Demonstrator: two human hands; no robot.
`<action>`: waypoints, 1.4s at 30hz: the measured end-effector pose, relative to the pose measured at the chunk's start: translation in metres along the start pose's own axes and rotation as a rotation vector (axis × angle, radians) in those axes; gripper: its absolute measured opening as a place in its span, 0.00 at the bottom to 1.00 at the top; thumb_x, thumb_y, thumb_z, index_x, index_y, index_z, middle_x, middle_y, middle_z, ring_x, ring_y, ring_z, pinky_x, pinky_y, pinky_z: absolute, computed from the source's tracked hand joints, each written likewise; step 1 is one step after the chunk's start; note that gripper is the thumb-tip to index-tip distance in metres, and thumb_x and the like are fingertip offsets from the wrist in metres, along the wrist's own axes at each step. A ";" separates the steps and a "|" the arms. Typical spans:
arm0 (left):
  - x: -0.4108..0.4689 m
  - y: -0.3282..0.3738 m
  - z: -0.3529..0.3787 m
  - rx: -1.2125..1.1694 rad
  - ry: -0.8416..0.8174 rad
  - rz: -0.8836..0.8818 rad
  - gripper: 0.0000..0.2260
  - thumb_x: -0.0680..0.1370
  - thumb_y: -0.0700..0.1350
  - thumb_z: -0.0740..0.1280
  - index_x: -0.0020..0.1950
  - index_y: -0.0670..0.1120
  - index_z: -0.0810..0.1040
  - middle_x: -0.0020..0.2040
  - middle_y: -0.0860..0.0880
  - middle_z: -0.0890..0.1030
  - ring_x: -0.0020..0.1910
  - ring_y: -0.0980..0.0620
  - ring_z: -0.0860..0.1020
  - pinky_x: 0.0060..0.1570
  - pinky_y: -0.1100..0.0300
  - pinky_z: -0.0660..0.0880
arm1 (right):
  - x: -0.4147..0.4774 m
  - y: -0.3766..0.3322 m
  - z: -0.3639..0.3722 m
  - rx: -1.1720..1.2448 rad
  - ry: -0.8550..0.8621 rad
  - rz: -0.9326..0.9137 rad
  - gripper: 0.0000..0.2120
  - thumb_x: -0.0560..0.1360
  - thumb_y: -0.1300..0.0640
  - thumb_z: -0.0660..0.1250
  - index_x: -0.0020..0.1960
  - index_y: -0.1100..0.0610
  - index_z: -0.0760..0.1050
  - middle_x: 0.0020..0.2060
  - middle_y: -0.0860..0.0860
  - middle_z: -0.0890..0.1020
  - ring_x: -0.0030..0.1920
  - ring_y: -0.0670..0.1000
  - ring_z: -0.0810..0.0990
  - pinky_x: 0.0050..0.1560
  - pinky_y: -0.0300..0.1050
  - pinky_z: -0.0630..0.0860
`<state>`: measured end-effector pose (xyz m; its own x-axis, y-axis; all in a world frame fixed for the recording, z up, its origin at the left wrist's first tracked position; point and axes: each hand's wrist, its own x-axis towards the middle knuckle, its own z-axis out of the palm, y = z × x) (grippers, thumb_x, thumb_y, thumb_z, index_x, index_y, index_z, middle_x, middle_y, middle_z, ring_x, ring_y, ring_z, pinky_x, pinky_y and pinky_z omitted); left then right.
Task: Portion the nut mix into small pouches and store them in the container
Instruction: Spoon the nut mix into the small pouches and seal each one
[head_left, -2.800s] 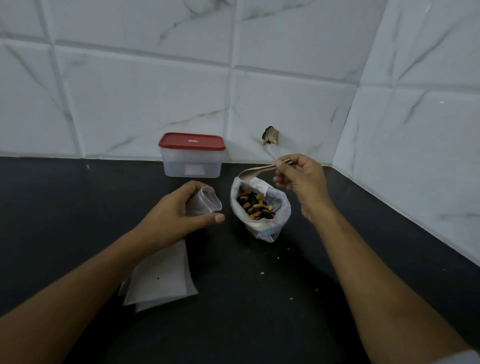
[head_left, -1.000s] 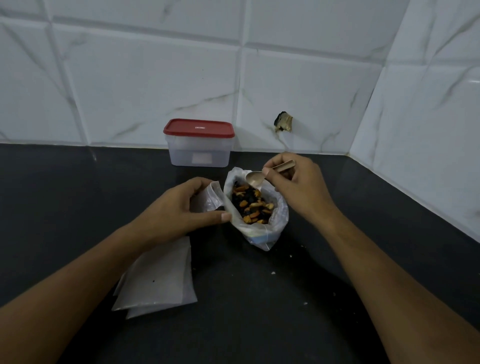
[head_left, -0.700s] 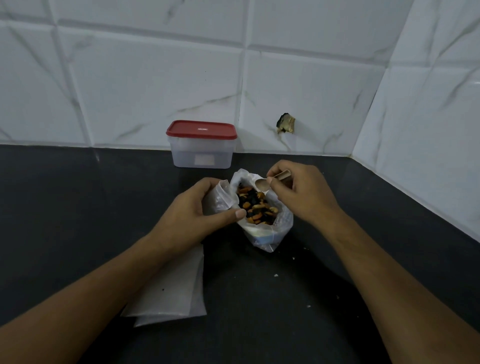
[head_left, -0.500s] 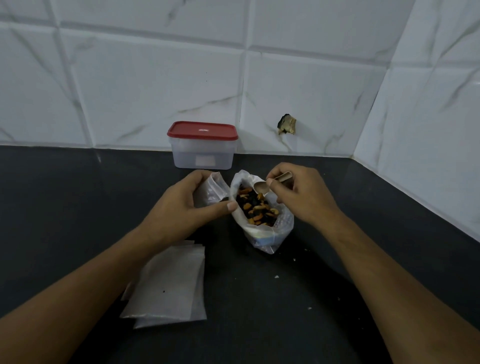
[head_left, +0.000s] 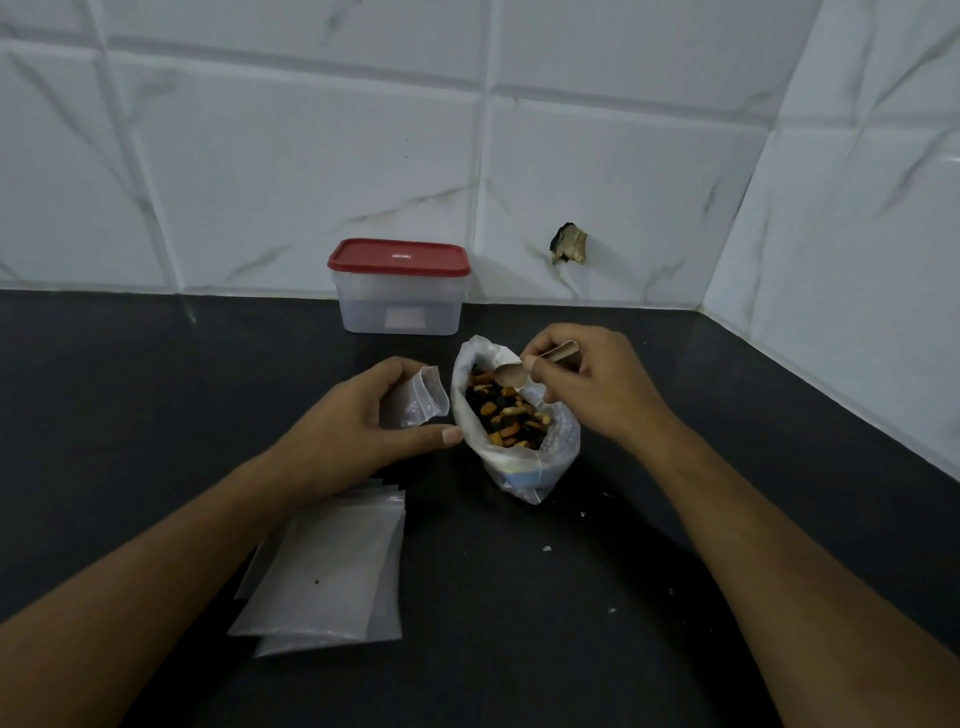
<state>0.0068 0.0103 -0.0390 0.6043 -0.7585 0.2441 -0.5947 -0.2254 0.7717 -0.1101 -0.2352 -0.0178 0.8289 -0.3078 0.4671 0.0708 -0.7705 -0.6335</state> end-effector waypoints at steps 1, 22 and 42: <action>0.000 0.000 0.000 0.004 -0.005 0.001 0.30 0.65 0.65 0.74 0.66 0.61 0.73 0.56 0.60 0.81 0.54 0.65 0.80 0.53 0.61 0.79 | 0.001 0.000 -0.002 0.045 0.016 0.017 0.06 0.78 0.60 0.70 0.46 0.51 0.84 0.38 0.47 0.85 0.38 0.50 0.86 0.44 0.57 0.85; 0.001 0.009 -0.005 0.014 -0.126 -0.082 0.35 0.63 0.64 0.74 0.69 0.61 0.69 0.57 0.63 0.76 0.54 0.65 0.78 0.46 0.70 0.75 | 0.006 0.008 -0.001 0.044 -0.083 -0.012 0.06 0.81 0.57 0.70 0.55 0.51 0.85 0.46 0.44 0.86 0.47 0.41 0.84 0.51 0.44 0.81; 0.000 0.006 -0.004 0.027 -0.136 -0.034 0.32 0.65 0.64 0.74 0.68 0.64 0.69 0.59 0.64 0.76 0.55 0.71 0.76 0.47 0.70 0.76 | 0.007 0.013 0.013 0.304 -0.020 0.194 0.05 0.80 0.57 0.71 0.49 0.56 0.86 0.38 0.54 0.86 0.34 0.49 0.81 0.43 0.48 0.79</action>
<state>0.0051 0.0114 -0.0321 0.5480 -0.8255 0.1351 -0.5901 -0.2671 0.7619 -0.0966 -0.2398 -0.0306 0.8537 -0.4187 0.3097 0.0705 -0.4963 -0.8653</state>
